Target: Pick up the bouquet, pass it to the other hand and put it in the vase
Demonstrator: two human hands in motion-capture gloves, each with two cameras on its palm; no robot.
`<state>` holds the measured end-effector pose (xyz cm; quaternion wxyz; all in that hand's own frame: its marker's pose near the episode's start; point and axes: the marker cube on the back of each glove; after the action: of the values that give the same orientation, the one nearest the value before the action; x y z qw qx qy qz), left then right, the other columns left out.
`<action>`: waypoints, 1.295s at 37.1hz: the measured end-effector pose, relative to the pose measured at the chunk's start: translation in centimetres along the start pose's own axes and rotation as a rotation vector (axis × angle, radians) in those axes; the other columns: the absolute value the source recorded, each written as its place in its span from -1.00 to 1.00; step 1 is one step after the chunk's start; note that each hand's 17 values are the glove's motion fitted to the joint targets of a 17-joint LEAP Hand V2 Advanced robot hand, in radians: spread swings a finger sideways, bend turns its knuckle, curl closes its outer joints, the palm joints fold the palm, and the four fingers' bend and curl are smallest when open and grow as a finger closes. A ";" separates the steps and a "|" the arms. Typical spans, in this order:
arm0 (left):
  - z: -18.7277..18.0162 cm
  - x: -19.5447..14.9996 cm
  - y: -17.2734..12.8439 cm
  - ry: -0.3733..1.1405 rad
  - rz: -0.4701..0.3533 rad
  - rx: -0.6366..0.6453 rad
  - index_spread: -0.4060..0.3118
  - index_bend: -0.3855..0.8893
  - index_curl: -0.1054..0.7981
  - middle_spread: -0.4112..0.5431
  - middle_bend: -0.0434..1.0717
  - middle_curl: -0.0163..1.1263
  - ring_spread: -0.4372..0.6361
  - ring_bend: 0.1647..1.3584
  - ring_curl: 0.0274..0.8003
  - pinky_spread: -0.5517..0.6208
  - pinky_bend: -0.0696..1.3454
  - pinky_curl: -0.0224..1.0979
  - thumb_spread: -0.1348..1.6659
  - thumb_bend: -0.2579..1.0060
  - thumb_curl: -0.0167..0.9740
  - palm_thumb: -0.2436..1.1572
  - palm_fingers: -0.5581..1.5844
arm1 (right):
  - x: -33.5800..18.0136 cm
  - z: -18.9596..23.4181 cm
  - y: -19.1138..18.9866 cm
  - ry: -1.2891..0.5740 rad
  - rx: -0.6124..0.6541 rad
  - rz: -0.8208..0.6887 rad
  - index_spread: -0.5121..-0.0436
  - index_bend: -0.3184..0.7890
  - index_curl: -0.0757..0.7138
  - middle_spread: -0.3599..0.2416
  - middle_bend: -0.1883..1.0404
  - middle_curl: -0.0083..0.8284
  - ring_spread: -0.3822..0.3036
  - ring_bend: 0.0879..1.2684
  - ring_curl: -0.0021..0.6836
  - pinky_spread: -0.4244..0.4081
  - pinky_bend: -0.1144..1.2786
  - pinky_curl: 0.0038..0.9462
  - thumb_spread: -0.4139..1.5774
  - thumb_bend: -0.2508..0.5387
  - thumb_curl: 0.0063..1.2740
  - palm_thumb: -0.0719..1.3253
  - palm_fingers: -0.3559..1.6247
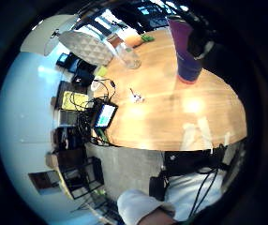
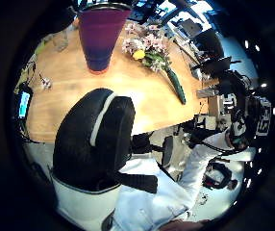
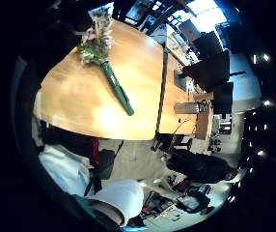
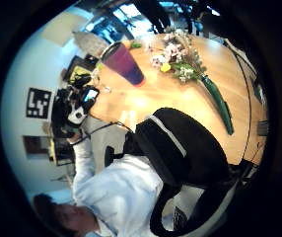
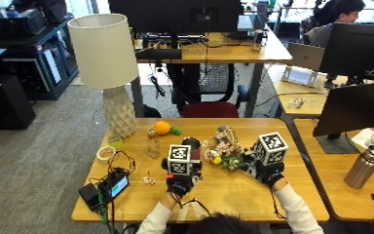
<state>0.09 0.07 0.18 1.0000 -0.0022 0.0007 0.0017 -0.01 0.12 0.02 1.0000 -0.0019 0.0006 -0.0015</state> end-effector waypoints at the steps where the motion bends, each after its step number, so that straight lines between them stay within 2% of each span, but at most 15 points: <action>1: 0.1 0.0 0.0 0.000 0.001 -0.002 0.01 -0.03 -0.61 -0.07 -0.61 -0.90 -0.12 -0.54 -0.84 0.01 -0.39 -0.82 -0.37 -0.46 -0.91 -0.46 0.10 | -0.1 -0.1 0.1 0.000 -0.002 0.000 0.42 -0.17 -0.71 0.07 -0.25 -0.80 0.12 -0.56 -0.75 0.28 -0.23 -0.81 -0.16 0.05 -0.94 -0.53 0.00; 4: 0.6 0.3 0.3 -0.002 0.004 -0.013 -0.03 -0.04 -0.50 -0.05 -0.63 -0.79 -0.10 -0.48 -0.66 0.03 -0.37 -0.70 -0.14 -0.46 -0.88 -0.43 0.07 | -1.1 -1.5 1.5 -0.008 -0.011 0.002 0.17 -0.17 -0.56 0.02 -0.24 -0.68 0.14 -0.52 -0.56 0.37 -0.20 -0.67 0.04 0.07 -0.92 -0.48 -0.03; 7: 0.8 0.5 0.5 0.000 0.007 -0.016 -0.06 -0.05 -0.41 -0.04 -0.64 -0.74 -0.08 -0.46 -0.56 0.04 -0.37 -0.63 0.03 -0.46 -0.84 -0.43 0.05 | -2.1 -2.8 2.7 -0.015 -0.013 0.001 0.01 -0.18 -0.48 -0.01 -0.23 -0.59 0.14 -0.51 -0.45 0.43 -0.18 -0.58 0.20 0.06 -0.90 -0.46 -0.05; 11: 0.8 0.9 0.8 0.008 0.011 -0.008 -0.08 -0.07 -0.32 -0.02 -0.65 -0.69 -0.07 -0.46 -0.50 0.06 -0.37 -0.57 0.19 -0.48 -0.79 -0.42 0.04 | -2.2 -3.0 2.7 -0.006 -0.002 -0.006 -0.11 -0.18 -0.42 -0.04 -0.22 -0.50 0.15 -0.51 -0.38 0.48 -0.19 -0.53 0.34 0.03 -0.87 -0.45 -0.06; 14: 0.6 1.0 1.0 0.012 0.014 0.001 -0.09 -0.08 -0.26 -0.02 -0.65 -0.67 -0.06 -0.46 -0.47 0.06 -0.38 -0.54 0.27 -0.50 -0.76 -0.42 0.03 | -1.1 -1.5 1.2 0.013 0.011 -0.007 -0.17 -0.18 -0.38 -0.05 -0.21 -0.45 0.14 -0.52 -0.35 0.51 -0.19 -0.50 0.41 0.00 -0.85 -0.44 -0.06; 22: 0.0 1.5 1.0 0.024 0.038 0.030 -0.10 -0.10 -0.14 -0.01 -0.65 -0.62 -0.05 -0.46 -0.41 0.07 -0.39 -0.48 0.39 -0.55 -0.69 -0.41 0.02 | 0.5 0.0 -0.7 0.028 -0.010 0.031 -0.25 -0.25 -0.36 -0.04 -0.22 -0.33 0.19 -0.46 -0.24 0.54 -0.19 -0.44 0.53 -0.10 -0.81 -0.43 -0.06; 27: 0.2 2.1 1.2 0.029 0.068 0.035 -0.11 -0.11 -0.09 -0.01 -0.65 -0.60 -0.04 -0.46 -0.38 0.07 -0.39 -0.45 0.43 -0.58 -0.66 -0.40 0.02 | 1.7 0.0 -0.9 0.028 -0.047 0.105 -0.22 -0.36 -0.42 0.05 -0.21 -0.28 0.31 -0.36 -0.17 0.58 -0.12 -0.38 0.55 -0.20 -0.79 -0.44 -0.06; 31: 0.5 2.9 1.5 0.035 0.113 0.045 -0.11 -0.12 -0.06 -0.01 -0.65 -0.58 -0.04 -0.46 -0.36 0.08 -0.40 -0.43 0.45 -0.60 -0.63 -0.40 0.01 | 3.4 -1.3 -0.9 0.009 -0.085 0.197 -0.06 -0.46 -0.53 0.15 -0.22 -0.24 0.41 -0.23 -0.09 0.59 0.03 -0.31 0.52 -0.30 -0.76 -0.46 -0.04; 36: 0.7 3.7 2.0 0.035 0.146 0.067 -0.11 -0.12 -0.02 -0.01 -0.65 -0.57 -0.04 -0.46 -0.34 0.08 -0.40 -0.40 0.46 -0.61 -0.60 -0.40 0.01 | 7.6 -0.1 -3.0 -0.036 -0.086 0.315 0.14 -0.51 -0.66 0.24 -0.19 -0.19 0.41 -0.07 0.00 0.51 0.17 -0.24 0.50 -0.38 -0.73 -0.46 -0.04; 40: 1.1 4.3 2.6 0.030 0.174 0.071 -0.11 -0.12 0.00 -0.01 -0.65 -0.55 -0.04 -0.46 -0.33 0.08 -0.41 -0.39 0.47 -0.62 -0.59 -0.40 0.01 | 11.9 2.4 -4.6 -0.093 -0.119 0.422 0.25 -0.48 -0.72 0.29 -0.16 -0.15 0.38 0.00 0.06 0.44 0.23 -0.20 0.48 -0.38 -0.69 -0.41 -0.05; 44: 1.5 4.7 3.1 0.030 0.200 0.069 -0.11 -0.12 0.01 -0.01 -0.65 -0.54 -0.04 -0.45 -0.31 0.08 -0.41 -0.37 0.47 -0.62 -0.57 -0.40 0.00 | 15.1 7.2 -5.5 -0.147 -0.189 0.493 0.34 -0.42 -0.74 0.31 -0.14 -0.12 0.30 0.03 0.09 0.42 0.27 -0.19 0.47 -0.38 -0.66 -0.35 -0.07; 48: 1.5 4.7 3.6 0.033 0.208 0.065 -0.11 -0.13 0.03 -0.01 -0.65 -0.54 -0.04 -0.45 -0.30 0.08 -0.41 -0.36 0.48 -0.62 -0.56 -0.40 0.00 | 15.6 11.6 -4.5 -0.176 -0.293 0.528 0.38 -0.38 -0.74 0.29 -0.12 -0.10 0.16 0.05 0.10 0.38 0.26 -0.19 0.46 -0.38 -0.63 -0.29 -0.05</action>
<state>4.77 3.73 1.70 0.9938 0.0304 0.0174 0.1053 15.58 -4.40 11.59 0.9511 -0.1460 -0.0855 0.2584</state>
